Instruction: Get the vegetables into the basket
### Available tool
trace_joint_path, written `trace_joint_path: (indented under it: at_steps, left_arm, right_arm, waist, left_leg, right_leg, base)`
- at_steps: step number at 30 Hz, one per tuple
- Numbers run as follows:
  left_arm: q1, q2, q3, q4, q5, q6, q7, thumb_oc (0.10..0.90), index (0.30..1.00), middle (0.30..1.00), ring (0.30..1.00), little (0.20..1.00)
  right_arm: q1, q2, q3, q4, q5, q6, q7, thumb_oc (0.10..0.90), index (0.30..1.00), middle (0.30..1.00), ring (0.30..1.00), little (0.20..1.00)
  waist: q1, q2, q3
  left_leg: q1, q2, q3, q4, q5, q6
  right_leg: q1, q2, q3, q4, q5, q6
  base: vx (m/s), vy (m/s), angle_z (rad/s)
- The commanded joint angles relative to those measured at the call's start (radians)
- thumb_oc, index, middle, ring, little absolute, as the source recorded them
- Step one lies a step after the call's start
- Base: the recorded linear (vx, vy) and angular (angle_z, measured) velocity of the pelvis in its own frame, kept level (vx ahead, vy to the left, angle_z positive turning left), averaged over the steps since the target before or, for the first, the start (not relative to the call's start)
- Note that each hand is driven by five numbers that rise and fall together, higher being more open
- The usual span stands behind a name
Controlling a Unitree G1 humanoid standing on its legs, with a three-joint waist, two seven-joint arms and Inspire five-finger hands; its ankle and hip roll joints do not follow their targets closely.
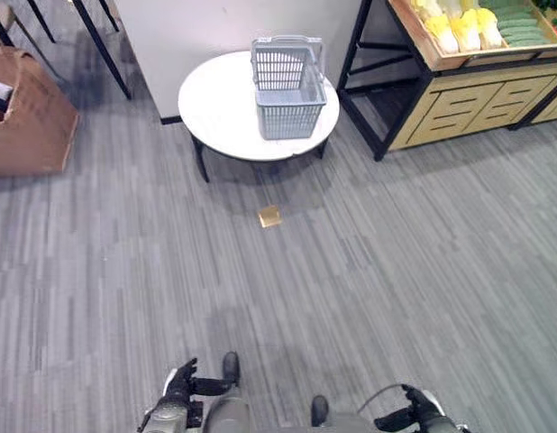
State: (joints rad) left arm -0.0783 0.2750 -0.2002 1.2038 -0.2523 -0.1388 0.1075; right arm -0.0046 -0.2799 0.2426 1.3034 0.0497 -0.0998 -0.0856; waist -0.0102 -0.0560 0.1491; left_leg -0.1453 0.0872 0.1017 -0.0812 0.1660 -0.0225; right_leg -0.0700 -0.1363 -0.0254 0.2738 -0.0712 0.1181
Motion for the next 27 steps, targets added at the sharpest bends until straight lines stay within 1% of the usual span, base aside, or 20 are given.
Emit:
trace_joint_path:
  at_steps: [1, 2, 3, 5, 6, 7, 8, 9, 10, 11, 12, 13, 15, 16, 17, 19, 21, 23, 25, 27]
  left_arm:
    - [0.02, 0.048, 0.045, -0.029, 0.021, -0.014, 0.012, 0.9, 1.0, 1.0, 1.0, 1.0]
    - [0.015, 0.051, 0.049, -0.033, 0.011, -0.015, 0.016, 0.9, 1.0, 1.0, 1.0, 1.0]
    - [0.015, 0.051, 0.05, -0.033, 0.011, -0.015, 0.016, 0.9, 1.0, 1.0, 1.0, 1.0]
    - [0.016, 0.049, 0.056, -0.032, 0.009, -0.012, 0.016, 0.9, 1.0, 1.0, 1.0, 1.0]
    - [0.016, 0.049, 0.058, -0.029, 0.008, -0.011, 0.017, 0.9, 1.0, 1.0, 1.0, 1.0]
    - [0.016, 0.046, 0.063, -0.018, 0.005, -0.012, 0.017, 0.9, 1.0, 1.0, 1.0, 1.0]
    - [0.013, 0.044, 0.065, -0.007, 0.002, -0.012, 0.016, 0.9, 1.0, 1.0, 1.0, 1.0]
    - [0.012, 0.044, 0.066, -0.002, 0.003, -0.012, 0.016, 0.9, 1.0, 1.0, 1.0, 1.0]
    - [0.011, 0.04, 0.065, 0.005, 0.006, -0.013, 0.017, 0.9, 1.0, 1.0, 1.0, 1.0]
    - [0.01, 0.04, 0.066, 0.006, 0.006, -0.013, 0.017, 0.9, 1.0, 1.0, 1.0, 1.0]
    - [0.006, 0.027, 0.066, 0.027, 0.014, -0.013, 0.018, 0.9, 1.0, 1.0, 1.0, 1.0]
    - [0.005, 0.024, 0.068, 0.032, 0.017, -0.013, 0.021, 0.9, 1.0, 1.0, 1.0, 1.0]
    - [0.006, 0.021, 0.076, 0.035, 0.028, -0.012, 0.023, 0.9, 1.0, 1.0, 1.0, 1.0]
    - [0.007, 0.02, 0.076, 0.035, 0.028, -0.012, 0.023, 0.9, 1.0, 1.0, 1.0, 1.0]
    - [0.009, 0.014, 0.078, 0.043, 0.034, -0.011, 0.023, 0.9, 1.0, 1.0, 1.0, 1.0]
    - [0.012, 0.006, 0.078, 0.052, 0.041, -0.008, 0.019, 0.9, 1.0, 1.0, 1.0, 1.0]
    - [0.013, 0.002, 0.078, 0.057, 0.041, -0.006, 0.021, 0.9, 1.0, 1.0, 1.0, 1.0]
    - [0.016, -0.006, 0.075, 0.064, 0.04, -0.006, 0.022, 0.9, 1.0, 1.0, 1.0, 1.0]
    - [0.012, -0.011, 0.07, 0.061, 0.039, -0.005, 0.023, 0.9, 1.0, 1.0, 1.0, 1.0]
    - [0.007, -0.015, 0.066, 0.057, 0.035, -0.006, 0.024, 0.9, 1.0, 1.0, 1.0, 1.0]
  right_arm:
    - [-0.039, -0.03, 0.003, -0.054, -0.001, -0.006, -0.014, 0.9, 1.0, 1.0, 1.0, 1.0]
    - [-0.055, -0.026, 0.01, -0.066, 0.002, -0.008, -0.016, 0.9, 1.0, 1.0, 1.0, 1.0]
    - [-0.055, -0.026, 0.01, -0.066, 0.002, -0.008, -0.016, 0.9, 1.0, 1.0, 1.0, 1.0]
    - [-0.061, -0.02, 0.017, -0.091, 0.002, -0.011, -0.013, 0.9, 1.0, 1.0, 1.0, 1.0]
    - [-0.063, -0.021, 0.02, -0.099, 0.001, -0.011, -0.013, 0.9, 1.0, 1.0, 1.0, 1.0]
    - [-0.073, -0.023, 0.026, -0.107, 0.002, -0.013, -0.014, 0.9, 1.0, 1.0, 1.0, 1.0]
    - [-0.08, -0.024, 0.027, -0.114, 0.006, -0.016, -0.016, 0.9, 1.0, 1.0, 1.0, 1.0]
    - [-0.083, -0.025, 0.028, -0.125, 0.007, -0.019, -0.019, 0.9, 1.0, 1.0, 1.0, 1.0]
    - [-0.092, -0.025, 0.032, -0.125, 0.009, -0.021, -0.022, 0.9, 1.0, 1.0, 1.0, 1.0]
    - [-0.093, -0.025, 0.032, -0.124, 0.009, -0.022, -0.022, 0.9, 1.0, 1.0, 1.0, 1.0]
    - [-0.108, -0.023, 0.037, -0.129, 0.013, -0.024, -0.026, 0.9, 1.0, 1.0, 1.0, 1.0]
    - [-0.111, -0.022, 0.04, -0.14, 0.014, -0.024, -0.026, 0.9, 1.0, 1.0, 1.0, 1.0]
    - [-0.105, -0.025, 0.043, -0.162, 0.01, -0.023, -0.024, 0.9, 1.0, 1.0, 1.0, 1.0]
    - [-0.104, -0.025, 0.043, -0.162, 0.01, -0.023, -0.024, 0.9, 1.0, 1.0, 1.0, 1.0]
    - [-0.097, -0.029, 0.047, -0.17, 0.004, -0.022, -0.018, 0.9, 1.0, 1.0, 1.0, 1.0]
    - [-0.09, -0.034, 0.042, -0.16, 0.007, -0.021, -0.016, 0.9, 1.0, 1.0, 1.0, 1.0]
    - [-0.09, -0.038, 0.04, -0.158, 0.008, -0.021, -0.016, 0.9, 1.0, 1.0, 1.0, 1.0]
    - [-0.09, -0.051, 0.039, -0.147, 0.007, -0.022, -0.012, 0.9, 1.0, 1.0, 1.0, 1.0]
    - [-0.089, -0.064, 0.043, -0.15, 0.006, -0.022, -0.011, 0.9, 1.0, 1.0, 1.0, 1.0]
    - [-0.091, -0.074, 0.046, -0.151, 0.007, -0.025, -0.013, 0.9, 1.0, 1.0, 1.0, 1.0]
  waist:
    - [0.02, -0.041, 0.015]
    - [0.018, -0.026, 0.03]
    - [0.018, -0.027, 0.03]
    - [0.016, -0.017, 0.042]
    - [0.012, -0.014, 0.046]
    - [0.005, -0.007, 0.064]
    - [0.001, -0.005, 0.073]
    - [-0.005, -0.005, 0.082]
    - [-0.009, -0.006, 0.092]
    - [-0.011, -0.005, 0.095]
    - [-0.028, -0.017, 0.101]
    - [-0.036, -0.019, 0.103]
    - [-0.052, -0.019, 0.103]
    - [-0.051, -0.017, 0.105]
    - [-0.06, -0.017, 0.103]
    - [-0.06, -0.017, 0.094]
    - [-0.06, -0.011, 0.087]
    - [-0.067, 0.009, 0.064]
    - [-0.07, 0.022, 0.054]
    - [-0.07, 0.027, 0.053]
  left_leg:
    - [-0.128, -0.008, 0.01, 0.142, -0.059, -0.004]
    - [-0.109, -0.013, 0.014, 0.139, -0.073, 0.012]
    - [-0.108, -0.014, 0.015, 0.139, -0.074, 0.012]
    - [-0.067, -0.029, 0.029, 0.131, -0.104, 0.028]
    - [-0.05, -0.034, 0.036, 0.125, -0.11, 0.032]
    - [-0.012, -0.042, 0.043, 0.11, -0.125, 0.034]
    - [0.001, -0.046, 0.044, 0.109, -0.135, 0.034]
    - [0.01, -0.048, 0.044, 0.111, -0.143, 0.033]
    - [0.022, -0.052, 0.044, 0.112, -0.154, 0.03]
    - [0.025, -0.051, 0.042, 0.113, -0.157, 0.029]
    - [0.07, -0.06, 0.033, 0.123, -0.196, 0.015]
    - [0.091, -0.06, 0.025, 0.124, -0.21, 0.008]
    - [0.13, -0.059, 0.012, 0.125, -0.233, -0.001]
    - [0.132, -0.057, 0.012, 0.125, -0.235, -0.002]
    - [0.164, -0.059, -0.006, 0.131, -0.259, -0.008]
    - [0.189, -0.061, -0.024, 0.133, -0.273, -0.016]
    - [0.199, -0.054, -0.031, 0.136, -0.272, -0.023]
    - [0.225, -0.014, -0.05, 0.133, -0.252, -0.049]
    - [0.213, 0.01, -0.06, 0.17, -0.222, -0.074]
    - [0.186, 0.02, -0.075, 0.247, -0.172, -0.098]
  right_leg:
    - [0.053, -0.076, 0.025, -0.02, 0.25, 0.09]
    - [0.007, -0.071, 0.007, 0.069, 0.288, 0.087]
    - [0.007, -0.071, 0.008, 0.07, 0.287, 0.087]
    - [-0.022, -0.081, -0.032, 0.131, 0.307, 0.082]
    - [-0.046, -0.086, -0.049, 0.139, 0.318, 0.079]
    - [-0.105, -0.086, -0.086, 0.119, 0.303, 0.067]
    - [-0.128, -0.086, -0.107, 0.096, 0.284, 0.066]
    - [-0.143, -0.086, -0.117, 0.081, 0.275, 0.066]
    - [-0.171, -0.089, -0.132, 0.028, 0.263, 0.065]
    - [-0.167, -0.089, -0.135, 0.028, 0.261, 0.065]
    - [-0.209, -0.114, -0.169, -0.158, 0.281, 0.085]
    - [-0.225, -0.118, -0.172, -0.209, 0.307, 0.097]
    - [-0.237, -0.118, -0.154, -0.267, 0.336, 0.11]
    - [-0.233, -0.115, -0.155, -0.268, 0.336, 0.11]
    - [-0.243, -0.113, -0.133, -0.281, 0.348, 0.113]
    - [-0.229, -0.105, -0.128, -0.266, 0.333, 0.103]
    - [-0.222, -0.099, -0.136, -0.258, 0.325, 0.095]
    - [-0.215, -0.071, -0.162, -0.226, 0.285, 0.069]
    - [-0.211, -0.054, -0.179, -0.205, 0.252, 0.05]
    - [-0.193, -0.038, -0.193, -0.197, 0.227, 0.03]
  base:
    - [0.23, 0.441, 0.16]
    - [0.12, 0.261, -0.08]
    - [0.14, 0.275, -0.26]
    - [0.14, 0.225, -0.17]
    - [0.23, 0.262, 0.02]
    - [0.24, 0.202, -0.04]
    - [0.24, 0.152, -0.04]
    - [0.19, 0.046, -0.05]
    - [0.13, 0.017, -0.52]
    - [0.35, -0.084, -0.53]
    - [0.4, -0.127, -0.44]
    - [0.51, -0.154, 0.02]
    - [0.28, -0.082, 0.06]
    - [0.34, -0.12, 0.48]
    - [0.33, -0.127, 0.64]
    - [0.34, -0.16, 0.61]
    - [0.22, -0.154, 0.31]
    - [0.29, -0.263, 0.27]
    - [0.21, -0.219, 0.39]
    - [0.18, -0.212, 0.16]
